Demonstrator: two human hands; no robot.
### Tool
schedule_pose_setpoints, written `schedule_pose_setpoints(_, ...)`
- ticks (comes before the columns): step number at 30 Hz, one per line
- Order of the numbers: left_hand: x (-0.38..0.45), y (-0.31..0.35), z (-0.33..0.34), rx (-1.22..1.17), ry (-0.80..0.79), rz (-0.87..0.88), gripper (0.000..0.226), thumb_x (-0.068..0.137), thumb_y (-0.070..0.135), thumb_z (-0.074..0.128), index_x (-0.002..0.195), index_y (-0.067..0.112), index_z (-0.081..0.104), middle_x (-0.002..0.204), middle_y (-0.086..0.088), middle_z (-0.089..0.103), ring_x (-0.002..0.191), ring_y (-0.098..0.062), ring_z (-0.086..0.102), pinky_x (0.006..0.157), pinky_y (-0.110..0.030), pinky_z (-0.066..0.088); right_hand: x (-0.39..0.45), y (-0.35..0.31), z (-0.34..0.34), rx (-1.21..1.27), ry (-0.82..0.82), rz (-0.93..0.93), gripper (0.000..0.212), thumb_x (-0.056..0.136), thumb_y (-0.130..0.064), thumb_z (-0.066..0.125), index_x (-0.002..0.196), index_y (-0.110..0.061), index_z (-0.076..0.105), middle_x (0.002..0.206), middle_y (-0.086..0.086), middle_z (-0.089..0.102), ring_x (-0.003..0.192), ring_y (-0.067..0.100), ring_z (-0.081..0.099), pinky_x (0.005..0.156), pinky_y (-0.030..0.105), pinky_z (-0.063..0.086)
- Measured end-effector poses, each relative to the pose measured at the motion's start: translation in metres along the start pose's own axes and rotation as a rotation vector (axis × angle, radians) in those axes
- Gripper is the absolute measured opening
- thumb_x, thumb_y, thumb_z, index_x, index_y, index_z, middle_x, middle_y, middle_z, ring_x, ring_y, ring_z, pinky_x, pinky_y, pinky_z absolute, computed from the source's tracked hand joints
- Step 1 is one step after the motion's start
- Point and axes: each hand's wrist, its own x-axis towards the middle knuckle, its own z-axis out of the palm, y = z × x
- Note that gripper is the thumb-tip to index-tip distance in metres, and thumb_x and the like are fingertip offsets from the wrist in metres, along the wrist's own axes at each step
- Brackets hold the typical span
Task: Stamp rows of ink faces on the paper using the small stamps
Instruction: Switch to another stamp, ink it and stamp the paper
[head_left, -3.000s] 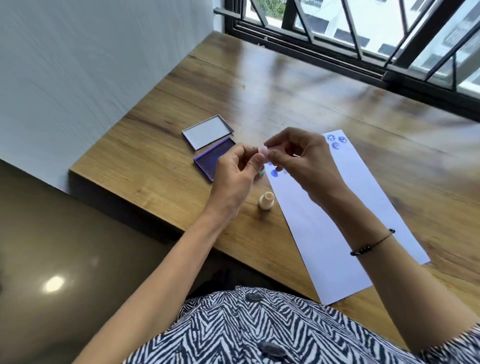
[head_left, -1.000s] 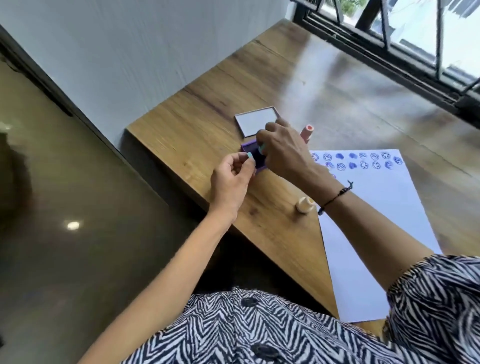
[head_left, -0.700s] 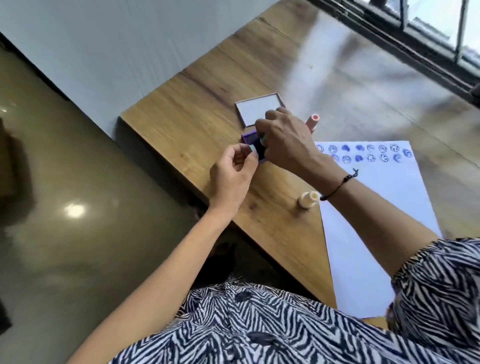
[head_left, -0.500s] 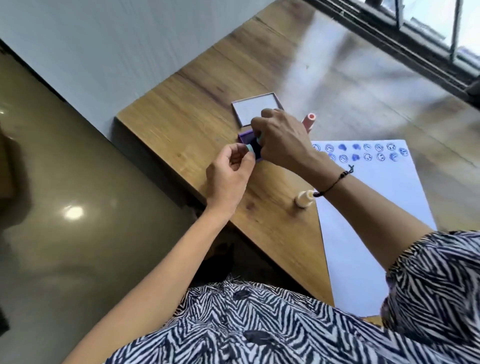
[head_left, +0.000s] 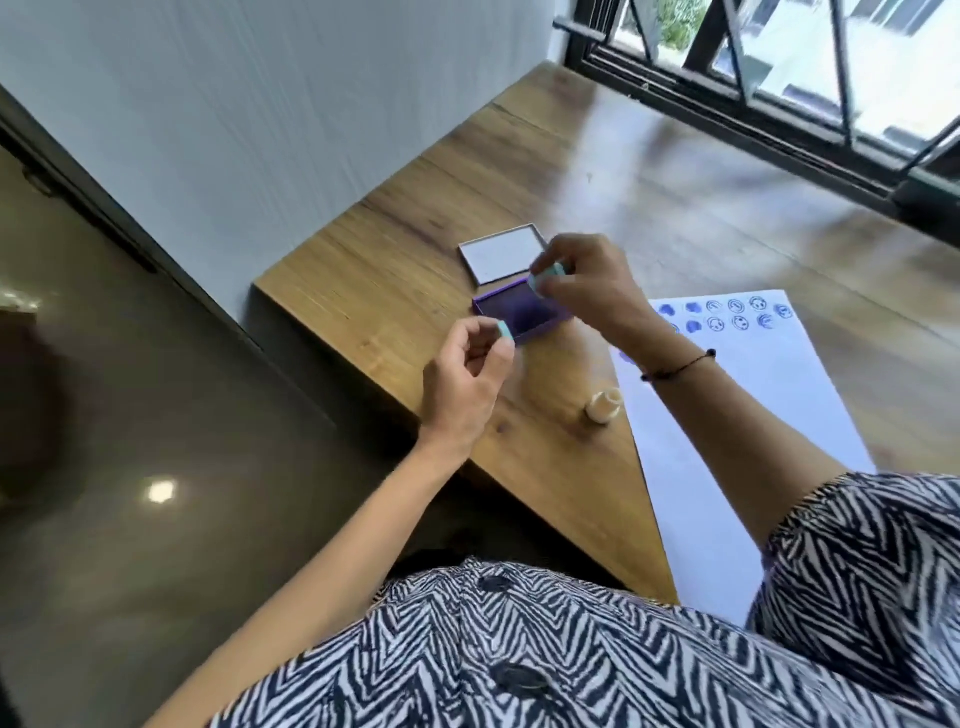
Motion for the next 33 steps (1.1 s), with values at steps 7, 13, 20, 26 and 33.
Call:
schedule_pose_setpoints(7, 0.011, 0.018, 0.033, 0.069, -0.278, 0.048, 0.032, 0.07, 0.049, 0.051, 0.091, 0.025, 0.053, 0.099, -0.017, 0.068, 0.091, -0.029, 0.064, 0.086, -0.05, 0.051, -0.046, 0.049, -0.063, 0.38, 0.236, 0.264, 0.014, 0.073, 0.002, 0.064, 0.084, -0.006, 0.066, 0.061, 0.003, 0.059, 0.043, 0.005, 0.053, 0.05, 0.021, 0.05)
schedule_pose_setpoints(13, 0.016, 0.015, 0.069, 0.207, -0.508, 0.093, 0.028, 0.078, 0.04, 0.048, 0.098, 0.02, 0.05, 0.101, -0.016, 0.07, 0.093, -0.026, 0.066, 0.087, -0.041, 0.051, -0.076, 0.074, -0.071, -0.13, 0.297, 0.208, 0.013, 0.073, -0.007, 0.067, 0.085, -0.006, 0.07, 0.075, 0.005, 0.062, 0.074, 0.017, 0.054, 0.065, 0.018, 0.039)
schedule_pose_setpoints(20, 0.021, 0.008, 0.077, 0.308, -0.487, 0.213, 0.031, 0.084, 0.032, 0.042, 0.105, 0.01, 0.048, 0.094, -0.015, 0.072, 0.091, -0.027, 0.066, 0.083, -0.037, 0.049, -0.08, 0.078, -0.066, -0.311, 0.315, 0.182, 0.016, 0.076, 0.0, 0.058, 0.088, -0.003, 0.068, 0.095, 0.022, 0.065, 0.089, 0.033, 0.058, 0.07, 0.027, 0.036)
schedule_pose_setpoints(26, 0.017, 0.005, 0.079, 0.341, -0.456, 0.308, 0.032, 0.084, 0.032, 0.043, 0.102, 0.007, 0.048, 0.086, -0.014, 0.073, 0.084, -0.027, 0.066, 0.075, -0.032, 0.043, -0.076, 0.077, -0.07, -0.373, 0.286, 0.179, 0.018, 0.079, 0.0, 0.053, 0.091, 0.0, 0.067, 0.101, 0.021, 0.064, 0.091, 0.034, 0.059, 0.068, 0.023, 0.032)
schedule_pose_setpoints(33, 0.018, 0.002, 0.08, 0.345, -0.43, 0.329, 0.034, 0.085, 0.031, 0.042, 0.104, 0.005, 0.048, 0.089, -0.015, 0.072, 0.087, -0.029, 0.066, 0.074, -0.03, 0.041, -0.072, 0.073, -0.067, -0.558, 0.185, 0.154, 0.02, 0.082, -0.005, 0.048, 0.096, -0.002, 0.062, 0.101, 0.021, 0.061, 0.091, 0.039, 0.056, 0.074, 0.041, 0.046)
